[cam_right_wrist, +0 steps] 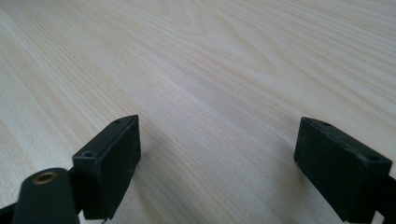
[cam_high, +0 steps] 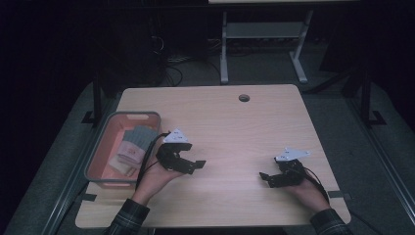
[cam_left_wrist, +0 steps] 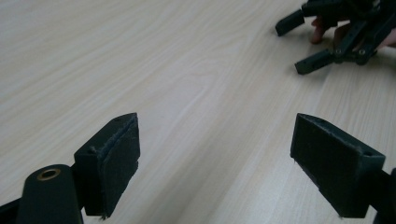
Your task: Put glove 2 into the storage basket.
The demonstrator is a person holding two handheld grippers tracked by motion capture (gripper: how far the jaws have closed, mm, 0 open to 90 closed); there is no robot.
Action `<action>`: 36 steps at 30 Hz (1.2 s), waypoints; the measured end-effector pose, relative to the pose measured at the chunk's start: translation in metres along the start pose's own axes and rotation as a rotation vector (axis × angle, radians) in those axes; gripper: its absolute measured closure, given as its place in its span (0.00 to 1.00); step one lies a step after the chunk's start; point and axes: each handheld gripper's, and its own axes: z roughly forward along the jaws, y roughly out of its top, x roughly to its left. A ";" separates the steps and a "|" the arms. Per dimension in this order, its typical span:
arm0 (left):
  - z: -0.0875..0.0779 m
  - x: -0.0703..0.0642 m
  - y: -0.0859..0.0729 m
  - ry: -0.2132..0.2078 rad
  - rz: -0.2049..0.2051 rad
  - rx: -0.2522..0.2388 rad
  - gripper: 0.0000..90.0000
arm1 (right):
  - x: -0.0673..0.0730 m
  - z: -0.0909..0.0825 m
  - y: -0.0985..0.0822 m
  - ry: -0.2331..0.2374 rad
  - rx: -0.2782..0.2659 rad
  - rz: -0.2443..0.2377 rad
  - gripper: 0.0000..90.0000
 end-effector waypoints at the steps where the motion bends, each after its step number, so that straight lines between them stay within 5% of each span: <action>1: 0.003 -0.002 -0.001 0.000 0.010 0.006 0.16 | 0.000 0.000 0.000 0.000 0.000 0.000 0.16; 17: 0.043 -0.018 -0.018 0.036 0.115 0.085 0.15 | 0.000 0.000 0.000 0.000 0.000 0.000 0.16; 31: 0.072 -0.026 -0.033 0.038 0.160 0.181 0.14 | 0.000 0.000 0.000 0.000 0.000 0.000 0.16; 36: 0.074 -0.023 -0.041 0.002 0.179 0.108 0.14 | 0.000 0.000 0.000 0.000 0.000 0.000 0.16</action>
